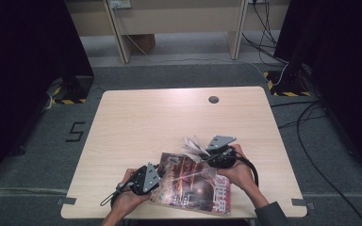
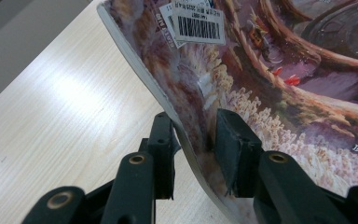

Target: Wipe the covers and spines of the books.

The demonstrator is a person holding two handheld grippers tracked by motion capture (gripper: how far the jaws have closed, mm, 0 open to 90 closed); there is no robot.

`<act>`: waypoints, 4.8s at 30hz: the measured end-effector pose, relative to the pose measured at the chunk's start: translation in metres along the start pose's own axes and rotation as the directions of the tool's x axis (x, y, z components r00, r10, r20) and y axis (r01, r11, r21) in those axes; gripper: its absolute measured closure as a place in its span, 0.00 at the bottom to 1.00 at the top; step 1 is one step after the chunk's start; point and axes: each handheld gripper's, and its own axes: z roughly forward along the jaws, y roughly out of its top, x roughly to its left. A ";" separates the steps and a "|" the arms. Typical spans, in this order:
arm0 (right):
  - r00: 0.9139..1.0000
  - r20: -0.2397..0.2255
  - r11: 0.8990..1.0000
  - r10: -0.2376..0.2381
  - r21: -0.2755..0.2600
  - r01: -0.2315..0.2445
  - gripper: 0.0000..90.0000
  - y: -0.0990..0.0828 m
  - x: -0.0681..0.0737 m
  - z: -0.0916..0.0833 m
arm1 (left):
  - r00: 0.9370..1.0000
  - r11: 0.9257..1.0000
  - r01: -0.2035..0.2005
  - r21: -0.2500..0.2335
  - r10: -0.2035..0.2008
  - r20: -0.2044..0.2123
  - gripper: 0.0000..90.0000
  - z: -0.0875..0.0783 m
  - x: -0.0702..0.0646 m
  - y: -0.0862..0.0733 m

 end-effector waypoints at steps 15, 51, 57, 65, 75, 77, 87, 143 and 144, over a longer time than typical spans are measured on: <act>0.983 0.142 0.993 0.117 -0.030 -0.114 0.89 -0.034 -0.050 -0.049 | 1.000 1.000 -0.003 0.002 0.003 -0.001 0.75 0.000 0.000 0.000; 0.922 0.302 0.953 0.243 0.106 -0.285 0.51 -0.092 -0.091 -0.061 | 1.000 1.000 -0.001 0.000 0.001 -0.001 0.75 0.000 0.000 0.000; 0.923 0.291 0.960 0.252 0.042 -0.275 0.45 -0.080 -0.087 -0.069 | 1.000 1.000 0.000 0.000 0.000 -0.002 0.75 0.000 0.000 0.000; 0.960 0.194 0.978 0.201 0.012 -0.207 0.43 -0.057 -0.063 -0.058 | 1.000 1.000 -0.003 0.001 0.003 -0.004 0.75 0.000 0.000 0.000; 0.990 0.064 0.991 0.130 0.038 -0.132 0.40 -0.037 -0.035 -0.023 | 1.000 1.000 0.000 0.001 0.000 -0.005 0.75 0.000 -0.001 0.000; 0.992 0.053 0.992 0.118 0.047 -0.120 0.39 -0.034 -0.031 -0.016 | 1.000 1.000 -0.002 0.002 0.002 -0.005 0.75 0.000 -0.001 0.000; 0.996 -0.014 0.995 0.087 0.052 -0.086 0.34 -0.020 -0.016 0.010 | 1.000 1.000 -0.003 0.002 0.003 -0.007 0.75 -0.001 -0.001 0.000; 0.971 -0.188 0.960 -0.147 0.209 0.186 0.89 0.009 0.014 0.029 | 0.998 1.000 -0.003 0.030 0.005 -0.061 0.78 0.003 0.000 0.000; 0.970 -0.190 0.959 -0.148 0.214 0.189 0.90 0.010 0.015 0.028 | 0.998 1.000 -0.004 0.031 0.006 -0.062 0.78 0.002 0.000 0.000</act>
